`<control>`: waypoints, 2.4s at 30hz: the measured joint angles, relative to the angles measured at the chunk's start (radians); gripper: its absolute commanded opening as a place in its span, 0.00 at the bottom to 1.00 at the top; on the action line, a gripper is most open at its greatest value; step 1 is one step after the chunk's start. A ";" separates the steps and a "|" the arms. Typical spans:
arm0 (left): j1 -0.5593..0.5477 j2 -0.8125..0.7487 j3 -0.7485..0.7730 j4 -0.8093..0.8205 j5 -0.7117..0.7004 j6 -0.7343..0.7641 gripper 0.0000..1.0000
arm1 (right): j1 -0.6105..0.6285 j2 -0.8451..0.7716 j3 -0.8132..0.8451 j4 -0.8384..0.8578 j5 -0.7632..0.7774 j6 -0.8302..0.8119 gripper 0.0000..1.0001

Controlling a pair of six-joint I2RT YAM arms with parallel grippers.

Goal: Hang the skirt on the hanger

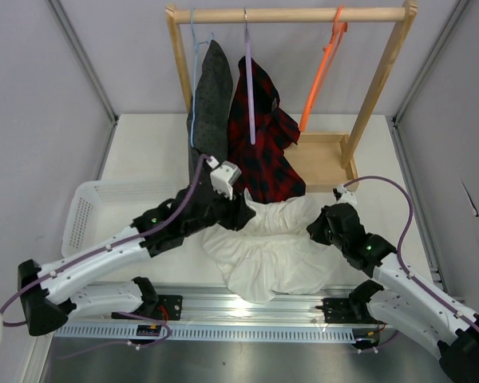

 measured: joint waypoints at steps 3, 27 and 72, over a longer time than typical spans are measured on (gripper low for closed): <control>-0.013 -0.056 0.095 0.031 -0.011 0.020 0.54 | -0.001 0.000 0.000 0.001 -0.001 0.000 0.00; -0.027 0.594 0.964 0.411 -0.098 0.400 0.78 | -0.005 0.009 0.027 0.009 -0.019 0.000 0.00; 0.080 1.098 1.498 0.242 -0.248 0.473 0.17 | -0.016 -0.017 0.042 -0.010 -0.039 -0.001 0.00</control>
